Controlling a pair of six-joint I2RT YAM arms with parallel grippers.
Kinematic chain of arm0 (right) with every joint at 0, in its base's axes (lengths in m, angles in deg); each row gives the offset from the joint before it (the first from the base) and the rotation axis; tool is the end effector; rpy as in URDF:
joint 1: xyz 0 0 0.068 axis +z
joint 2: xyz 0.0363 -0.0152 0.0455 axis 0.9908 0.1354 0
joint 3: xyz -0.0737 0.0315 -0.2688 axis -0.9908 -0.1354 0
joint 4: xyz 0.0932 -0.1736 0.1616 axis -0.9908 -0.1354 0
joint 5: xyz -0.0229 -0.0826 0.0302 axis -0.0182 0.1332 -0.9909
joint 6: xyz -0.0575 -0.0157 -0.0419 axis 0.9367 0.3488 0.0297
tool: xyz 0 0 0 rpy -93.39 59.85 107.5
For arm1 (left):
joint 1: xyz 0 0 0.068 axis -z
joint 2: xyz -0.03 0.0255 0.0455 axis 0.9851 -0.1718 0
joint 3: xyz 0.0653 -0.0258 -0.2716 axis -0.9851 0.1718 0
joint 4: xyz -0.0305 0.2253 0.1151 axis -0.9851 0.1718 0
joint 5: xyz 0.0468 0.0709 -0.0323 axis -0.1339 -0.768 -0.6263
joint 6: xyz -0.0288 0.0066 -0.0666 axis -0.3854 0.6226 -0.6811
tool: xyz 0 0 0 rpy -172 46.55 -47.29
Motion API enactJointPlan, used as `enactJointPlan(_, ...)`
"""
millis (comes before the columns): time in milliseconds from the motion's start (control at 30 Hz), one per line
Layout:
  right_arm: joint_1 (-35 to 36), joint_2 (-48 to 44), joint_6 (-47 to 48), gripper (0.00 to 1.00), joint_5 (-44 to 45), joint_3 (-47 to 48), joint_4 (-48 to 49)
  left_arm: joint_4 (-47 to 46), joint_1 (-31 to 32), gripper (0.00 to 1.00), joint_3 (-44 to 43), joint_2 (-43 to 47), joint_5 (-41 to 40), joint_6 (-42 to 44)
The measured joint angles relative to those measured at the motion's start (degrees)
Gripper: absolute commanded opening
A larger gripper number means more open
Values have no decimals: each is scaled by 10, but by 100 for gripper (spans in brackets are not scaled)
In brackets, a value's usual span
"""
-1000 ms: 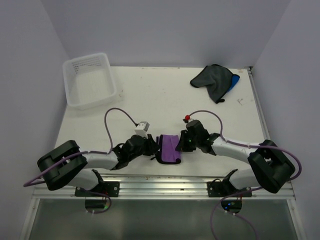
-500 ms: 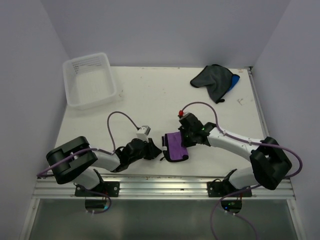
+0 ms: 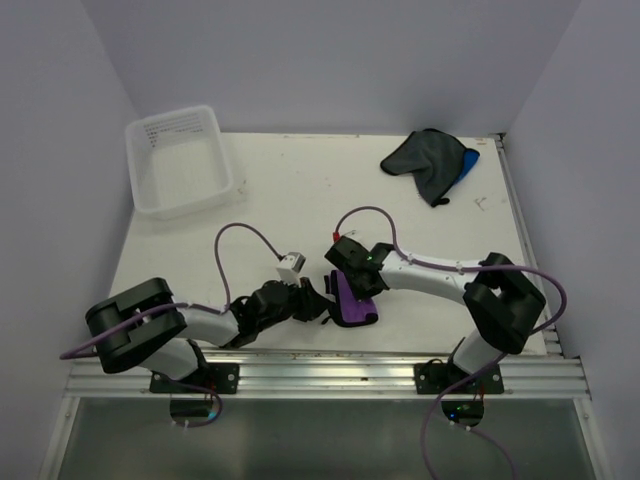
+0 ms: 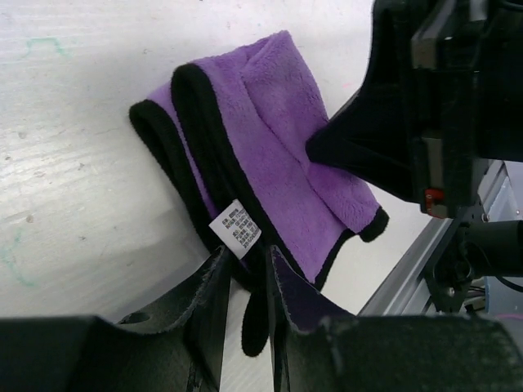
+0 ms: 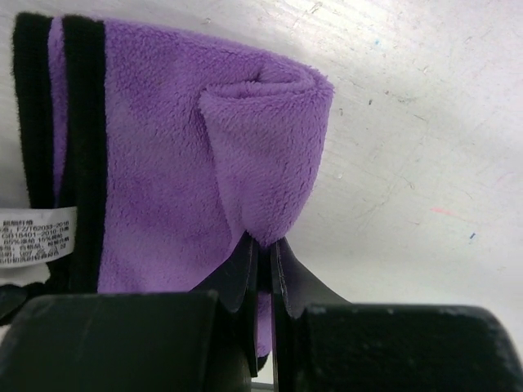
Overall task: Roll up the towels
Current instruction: Roll the towel
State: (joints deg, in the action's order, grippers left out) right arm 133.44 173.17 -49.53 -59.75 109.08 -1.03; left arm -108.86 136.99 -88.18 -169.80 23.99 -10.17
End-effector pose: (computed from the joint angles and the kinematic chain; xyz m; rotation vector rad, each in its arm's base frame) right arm 0.1982 0.2177 0.1640 -0.5096 2.6710 -0.0660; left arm 0.1433 -0.2097 0.1311 0.0880 2.1604 -1.0612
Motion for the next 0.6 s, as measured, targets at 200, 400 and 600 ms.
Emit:
enactJointPlan(200,18,23,-13,0,40,21,-24,-8,14,28,2,5,-10,-1)
enactJointPlan(400,27,24,-26,0,51,21,-28,-23,14,28,3,-3,-11,-2)
enactJointPlan(600,44,31,-41,0,69,42,-52,-39,18,27,-4,-38,-10,-5)
